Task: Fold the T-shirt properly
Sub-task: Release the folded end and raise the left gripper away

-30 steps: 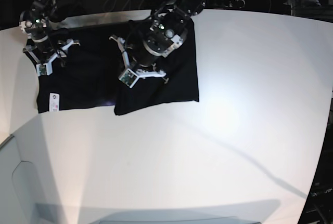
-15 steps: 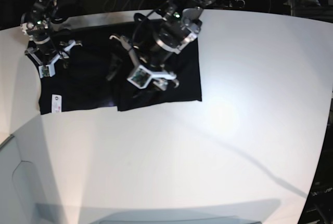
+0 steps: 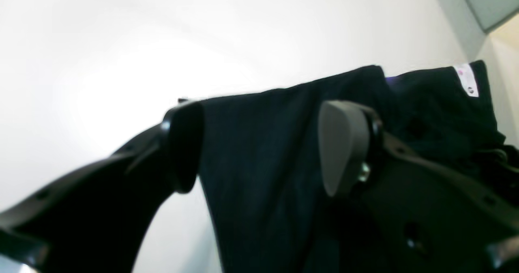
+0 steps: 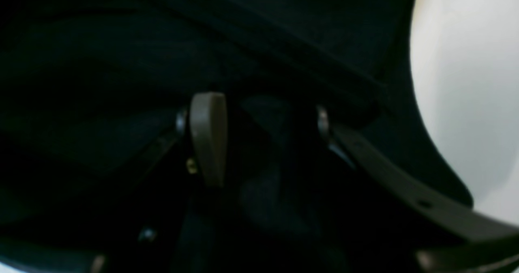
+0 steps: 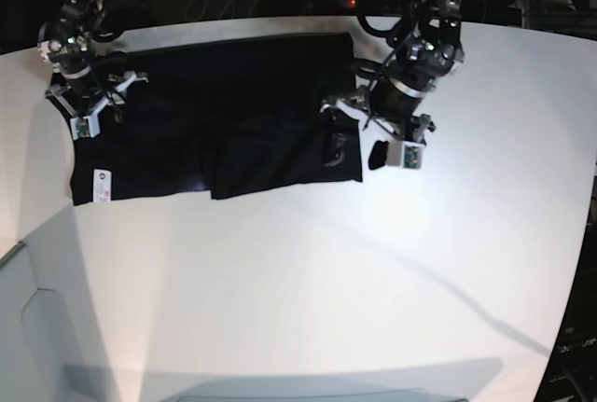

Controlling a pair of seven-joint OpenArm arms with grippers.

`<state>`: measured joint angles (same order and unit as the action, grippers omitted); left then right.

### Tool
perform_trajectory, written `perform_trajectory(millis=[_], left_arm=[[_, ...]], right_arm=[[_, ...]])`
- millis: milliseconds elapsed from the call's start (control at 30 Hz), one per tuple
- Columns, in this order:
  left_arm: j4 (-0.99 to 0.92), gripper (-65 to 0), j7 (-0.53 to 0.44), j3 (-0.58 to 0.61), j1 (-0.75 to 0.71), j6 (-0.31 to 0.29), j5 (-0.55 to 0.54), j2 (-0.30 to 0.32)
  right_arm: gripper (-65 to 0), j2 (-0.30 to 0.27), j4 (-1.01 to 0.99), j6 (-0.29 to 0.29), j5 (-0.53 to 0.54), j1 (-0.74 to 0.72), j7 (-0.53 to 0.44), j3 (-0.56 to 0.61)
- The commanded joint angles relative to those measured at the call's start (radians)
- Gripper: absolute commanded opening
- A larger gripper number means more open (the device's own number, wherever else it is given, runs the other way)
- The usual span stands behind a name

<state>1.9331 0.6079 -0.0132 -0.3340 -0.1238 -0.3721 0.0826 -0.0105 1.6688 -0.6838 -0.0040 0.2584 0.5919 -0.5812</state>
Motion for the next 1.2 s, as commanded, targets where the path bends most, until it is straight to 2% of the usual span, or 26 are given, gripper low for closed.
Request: perform_trajectory(millis=[0,133,233,533,700,833,1000,1100,1167], left_arm=[[-0.001,-22.0,-0.018,0.002,0.011,-0.006,-0.017,-0.004],[-0.071,-22.1,-0.018,0.058,0.013,-0.006,-0.017,-0.002],[-0.123,-22.1,-0.016,0.138,0.022,-0.006,-0.015,0.027],[-0.134,-22.1,-0.024,0.563,0.095,-0.007,-0.017,0.181],[-0.051,-22.1,-0.019,0.701,0.163,-0.006,-0.026,0.227],[0.013,-22.1,-0.018,0.707,0.157,-0.006,-0.026,0.231],[0.042,-22.0,-0.026,0.704,0.155,-0.004,-0.026,0.296],[0.039,-21.8,-0.026,0.635,0.143,-0.004,-0.028,0.36],[0.039,-21.7,-0.027,0.528,0.094,-0.004,-0.028,0.38]], right_arm=[[-36.2,-0.006,0.011,-0.014,-0.001,-0.006,0.006,0.0],[-36.2,-0.006,0.011,-0.014,-0.001,-0.006,0.006,0.0],[-36.2,-0.004,0.011,-0.014,-0.001,-0.006,0.006,0.0],[-36.2,-0.004,0.011,-0.014,-0.001,-0.006,0.006,0.0],[-36.2,-0.006,0.011,-0.014,-0.001,-0.006,0.006,0.0],[-36.2,-0.006,0.011,-0.014,-0.001,-0.006,0.006,0.0],[-36.2,-0.004,0.012,-0.014,-0.001,-0.006,0.006,-0.001],[-35.9,-0.001,0.052,-0.014,-0.001,-0.006,0.006,-0.003],[-35.9,0.017,0.098,-0.014,-0.001,-0.008,0.003,-0.009]])
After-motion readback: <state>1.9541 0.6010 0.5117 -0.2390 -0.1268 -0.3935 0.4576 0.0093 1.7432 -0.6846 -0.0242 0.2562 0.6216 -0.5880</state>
